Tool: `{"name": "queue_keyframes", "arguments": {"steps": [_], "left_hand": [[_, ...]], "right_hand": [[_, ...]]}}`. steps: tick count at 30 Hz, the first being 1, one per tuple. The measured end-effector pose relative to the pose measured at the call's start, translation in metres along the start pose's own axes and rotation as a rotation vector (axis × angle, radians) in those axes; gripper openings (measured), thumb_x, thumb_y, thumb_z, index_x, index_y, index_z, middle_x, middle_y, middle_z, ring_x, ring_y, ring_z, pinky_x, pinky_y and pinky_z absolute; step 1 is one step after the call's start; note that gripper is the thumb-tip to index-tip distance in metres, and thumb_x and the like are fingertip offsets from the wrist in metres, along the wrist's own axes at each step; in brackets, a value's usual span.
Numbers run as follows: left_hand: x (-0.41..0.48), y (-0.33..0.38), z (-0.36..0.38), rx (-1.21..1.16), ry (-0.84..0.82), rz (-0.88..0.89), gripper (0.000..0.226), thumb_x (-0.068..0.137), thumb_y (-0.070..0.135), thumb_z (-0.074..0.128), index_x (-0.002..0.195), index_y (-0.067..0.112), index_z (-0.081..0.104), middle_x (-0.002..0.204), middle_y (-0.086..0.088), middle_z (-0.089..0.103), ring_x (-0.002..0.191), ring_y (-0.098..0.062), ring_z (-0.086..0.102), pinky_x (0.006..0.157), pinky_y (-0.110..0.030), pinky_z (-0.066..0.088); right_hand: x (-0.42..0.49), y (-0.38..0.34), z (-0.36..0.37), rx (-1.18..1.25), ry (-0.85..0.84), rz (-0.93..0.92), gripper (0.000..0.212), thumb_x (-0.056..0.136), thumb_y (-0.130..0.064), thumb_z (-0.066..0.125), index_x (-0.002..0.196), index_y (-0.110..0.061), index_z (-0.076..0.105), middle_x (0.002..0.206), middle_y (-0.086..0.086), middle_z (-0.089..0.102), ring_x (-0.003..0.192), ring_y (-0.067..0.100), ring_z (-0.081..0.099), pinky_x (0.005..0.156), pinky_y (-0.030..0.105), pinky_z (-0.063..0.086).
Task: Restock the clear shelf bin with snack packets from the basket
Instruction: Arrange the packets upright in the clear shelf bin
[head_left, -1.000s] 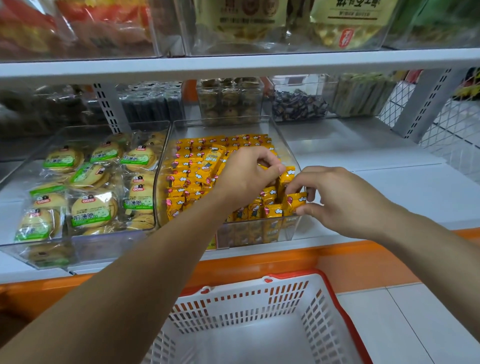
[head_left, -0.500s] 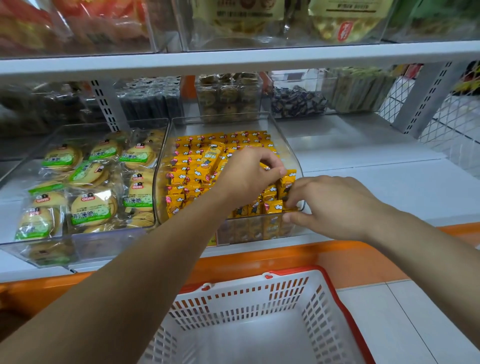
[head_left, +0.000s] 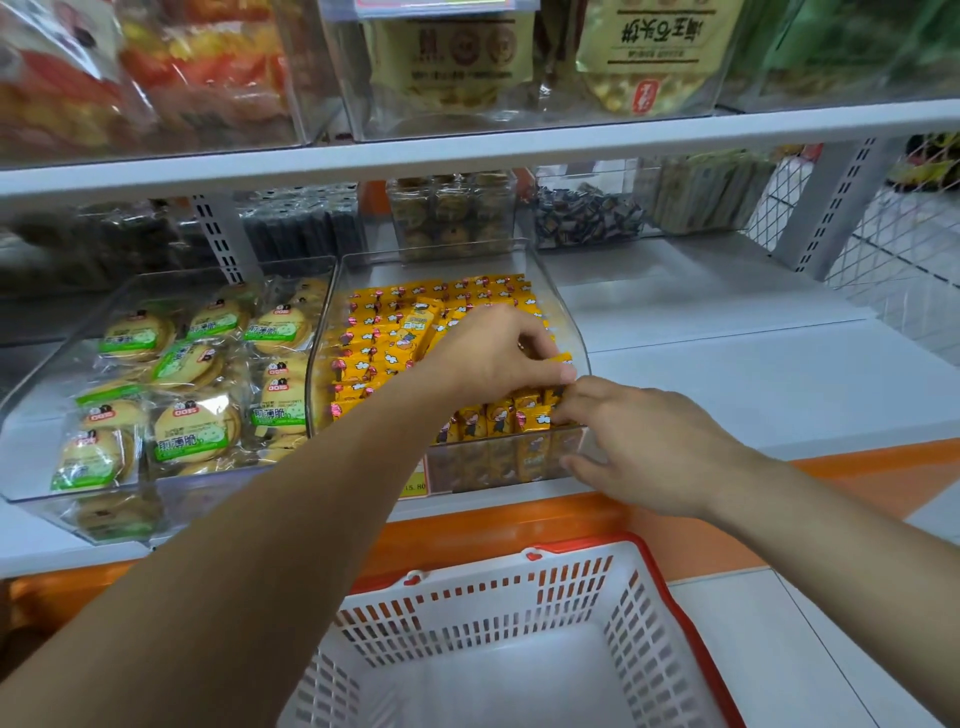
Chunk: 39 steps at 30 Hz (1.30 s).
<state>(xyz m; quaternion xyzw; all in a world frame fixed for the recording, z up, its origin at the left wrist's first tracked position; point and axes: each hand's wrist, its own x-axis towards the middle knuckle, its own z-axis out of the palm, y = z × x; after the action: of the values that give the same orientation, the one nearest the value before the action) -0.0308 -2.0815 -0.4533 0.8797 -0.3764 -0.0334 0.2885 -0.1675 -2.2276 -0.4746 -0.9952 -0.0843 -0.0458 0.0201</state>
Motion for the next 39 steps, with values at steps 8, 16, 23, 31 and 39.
{"name": "queue_keyframes", "arguments": {"steps": [8, 16, 23, 31, 39], "left_hand": [[-0.007, -0.002, 0.012, -0.076, 0.026, -0.019, 0.015, 0.079, 0.042, 0.085, 0.082, 0.035, 0.072, 0.074, 0.007, 0.069, 0.068, -0.011, 0.064, 0.063, -0.038, 0.056], [0.0, -0.003, 0.01, 0.105, -0.057, 0.0, 0.014, 0.084, 0.054, 0.074, 0.077, 0.043, 0.072, 0.087, 0.024, 0.063, 0.098, -0.01, 0.059, 0.078, -0.036, 0.052], [-0.006, -0.002, 0.01, 0.194, -0.12, 0.057, 0.015, 0.095, 0.041, 0.069, 0.098, 0.031, 0.08, 0.11, 0.011, 0.057, 0.113, -0.015, 0.046, 0.099, -0.046, 0.044], [-0.033, -0.028, -0.027, 0.382, 0.316, -0.351, 0.074, 0.084, 0.07, 0.065, 0.146, 0.033, 0.05, 0.15, -0.005, 0.048, 0.139, -0.031, 0.04, 0.11, -0.047, 0.04], [-0.033, -0.034, -0.019, 0.282, 0.249, -0.444, 0.075, 0.083, 0.042, 0.078, 0.148, 0.024, 0.044, 0.138, -0.01, 0.06, 0.118, -0.03, 0.06, 0.091, -0.04, 0.052]], "right_hand": [[-0.01, 0.003, 0.007, 0.028, 0.031, -0.031, 0.045, 0.092, -0.048, 0.052, 0.135, -0.034, 0.048, 0.132, -0.016, 0.043, 0.103, 0.015, 0.061, 0.074, 0.033, 0.051], [-0.013, 0.006, 0.009, 0.035, 0.027, -0.054, 0.054, 0.093, -0.049, 0.052, 0.144, -0.033, 0.042, 0.14, -0.016, 0.04, 0.11, 0.014, 0.06, 0.078, 0.031, 0.053], [-0.015, 0.003, 0.009, 0.017, 0.055, -0.051, 0.054, 0.092, -0.05, 0.051, 0.141, -0.032, 0.042, 0.139, -0.015, 0.043, 0.111, 0.015, 0.06, 0.077, 0.033, 0.053], [-0.001, -0.016, -0.004, -0.046, 0.284, 0.032, 0.032, 0.091, -0.045, 0.053, 0.12, -0.031, 0.061, 0.115, -0.009, 0.057, 0.103, 0.017, 0.059, 0.064, 0.029, 0.044], [0.021, -0.036, -0.009, 0.165, 0.4, 0.056, 0.032, 0.092, -0.042, 0.059, 0.121, -0.029, 0.064, 0.116, -0.01, 0.062, 0.108, 0.013, 0.056, 0.075, 0.028, 0.048]]}}
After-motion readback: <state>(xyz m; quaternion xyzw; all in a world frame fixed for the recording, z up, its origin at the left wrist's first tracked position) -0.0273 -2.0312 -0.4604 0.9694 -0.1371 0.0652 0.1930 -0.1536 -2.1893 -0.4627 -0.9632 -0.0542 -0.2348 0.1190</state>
